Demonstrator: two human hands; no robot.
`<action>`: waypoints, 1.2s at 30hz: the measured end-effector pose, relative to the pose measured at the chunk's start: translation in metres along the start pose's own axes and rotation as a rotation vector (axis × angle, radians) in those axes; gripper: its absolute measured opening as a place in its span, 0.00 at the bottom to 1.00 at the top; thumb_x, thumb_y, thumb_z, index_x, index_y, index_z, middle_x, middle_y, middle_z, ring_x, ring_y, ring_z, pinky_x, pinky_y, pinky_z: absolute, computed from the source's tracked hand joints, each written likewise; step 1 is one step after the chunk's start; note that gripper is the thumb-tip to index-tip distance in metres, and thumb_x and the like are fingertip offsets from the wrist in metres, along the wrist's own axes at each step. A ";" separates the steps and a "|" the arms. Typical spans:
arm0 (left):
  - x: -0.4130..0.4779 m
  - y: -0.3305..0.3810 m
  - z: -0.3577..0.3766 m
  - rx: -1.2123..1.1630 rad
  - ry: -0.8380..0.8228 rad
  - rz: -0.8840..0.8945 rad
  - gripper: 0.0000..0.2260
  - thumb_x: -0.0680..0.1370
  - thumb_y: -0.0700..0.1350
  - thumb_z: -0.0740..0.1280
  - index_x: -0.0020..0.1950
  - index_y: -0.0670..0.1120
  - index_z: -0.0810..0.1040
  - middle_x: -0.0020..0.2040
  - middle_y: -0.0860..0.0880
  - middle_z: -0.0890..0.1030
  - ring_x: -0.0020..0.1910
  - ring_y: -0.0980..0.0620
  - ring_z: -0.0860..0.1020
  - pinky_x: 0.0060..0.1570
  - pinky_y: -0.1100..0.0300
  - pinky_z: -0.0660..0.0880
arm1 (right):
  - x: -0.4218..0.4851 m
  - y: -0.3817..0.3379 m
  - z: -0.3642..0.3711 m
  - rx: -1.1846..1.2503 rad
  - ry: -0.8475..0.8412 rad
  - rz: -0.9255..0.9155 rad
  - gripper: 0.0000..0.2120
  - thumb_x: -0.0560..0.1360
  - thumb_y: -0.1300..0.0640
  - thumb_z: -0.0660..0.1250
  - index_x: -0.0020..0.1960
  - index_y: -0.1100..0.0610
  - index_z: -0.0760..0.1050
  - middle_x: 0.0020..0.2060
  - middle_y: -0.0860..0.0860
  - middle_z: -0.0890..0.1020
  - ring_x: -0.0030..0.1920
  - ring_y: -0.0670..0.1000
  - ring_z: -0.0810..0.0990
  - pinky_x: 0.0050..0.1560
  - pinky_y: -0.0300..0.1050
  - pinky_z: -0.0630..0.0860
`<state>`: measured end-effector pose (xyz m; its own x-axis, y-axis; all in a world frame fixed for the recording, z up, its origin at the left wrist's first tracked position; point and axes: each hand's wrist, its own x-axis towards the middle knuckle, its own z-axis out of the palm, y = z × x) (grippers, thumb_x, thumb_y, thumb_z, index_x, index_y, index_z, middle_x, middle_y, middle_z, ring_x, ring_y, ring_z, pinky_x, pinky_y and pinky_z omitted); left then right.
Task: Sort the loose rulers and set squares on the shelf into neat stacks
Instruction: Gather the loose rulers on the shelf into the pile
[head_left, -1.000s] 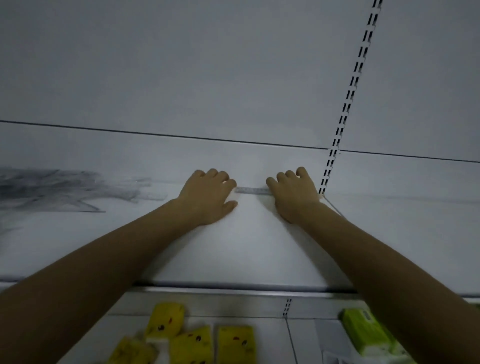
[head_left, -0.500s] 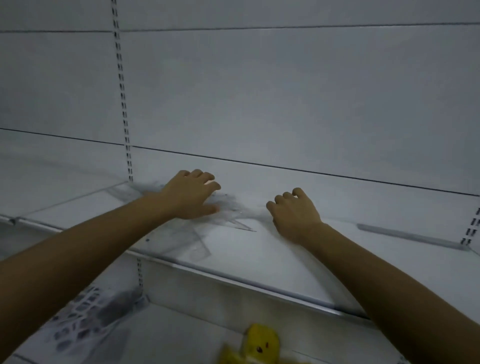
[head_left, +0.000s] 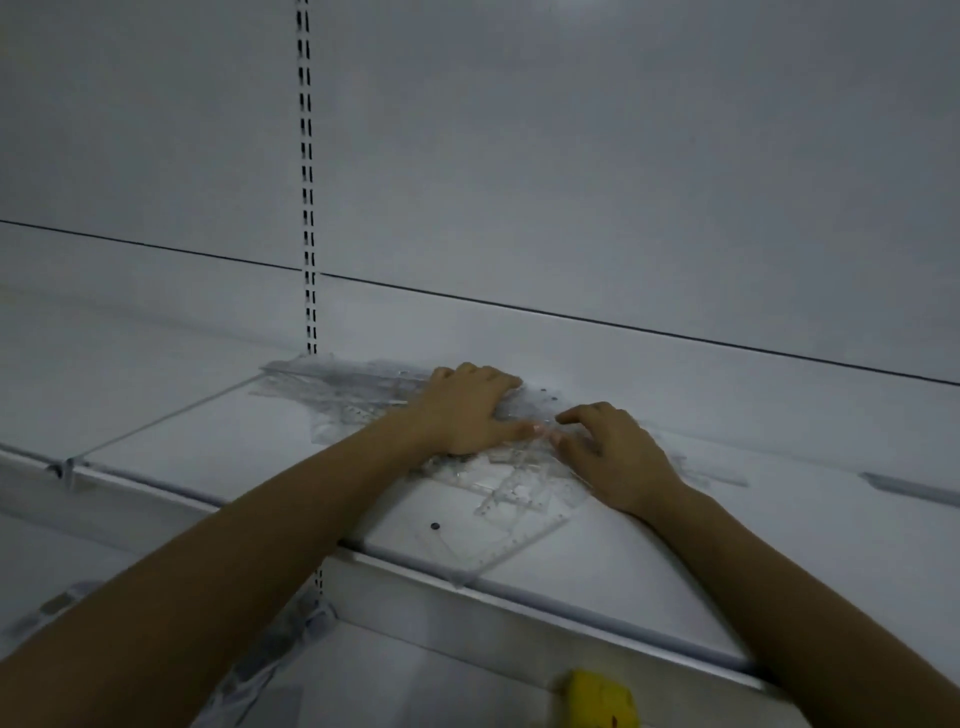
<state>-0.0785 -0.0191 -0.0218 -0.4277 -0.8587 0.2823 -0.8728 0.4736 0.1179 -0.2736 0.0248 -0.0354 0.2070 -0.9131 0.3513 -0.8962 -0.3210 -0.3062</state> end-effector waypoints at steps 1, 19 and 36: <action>0.005 -0.003 0.003 -0.066 0.058 0.005 0.32 0.74 0.66 0.59 0.73 0.52 0.62 0.72 0.49 0.66 0.69 0.47 0.64 0.69 0.47 0.59 | 0.001 0.001 0.000 0.013 0.021 0.000 0.17 0.78 0.47 0.61 0.63 0.53 0.73 0.61 0.54 0.76 0.60 0.53 0.73 0.61 0.49 0.70; 0.012 -0.005 -0.001 -0.150 0.345 0.380 0.16 0.79 0.51 0.56 0.55 0.47 0.80 0.51 0.49 0.83 0.49 0.46 0.78 0.52 0.48 0.73 | 0.016 0.012 0.002 -0.105 0.116 0.083 0.12 0.77 0.49 0.63 0.58 0.49 0.77 0.56 0.53 0.77 0.57 0.54 0.74 0.59 0.52 0.70; 0.006 0.006 -0.009 0.048 0.835 0.425 0.13 0.82 0.45 0.59 0.66 0.47 0.73 0.37 0.46 0.80 0.31 0.48 0.76 0.27 0.52 0.75 | 0.009 0.014 -0.029 -0.058 0.546 0.067 0.14 0.82 0.49 0.53 0.51 0.56 0.75 0.36 0.51 0.80 0.35 0.54 0.76 0.36 0.45 0.69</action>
<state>-0.0842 -0.0194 -0.0112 -0.4223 -0.1882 0.8867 -0.6987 0.6908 -0.1861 -0.2959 0.0198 -0.0110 -0.0713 -0.6630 0.7452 -0.9239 -0.2376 -0.2998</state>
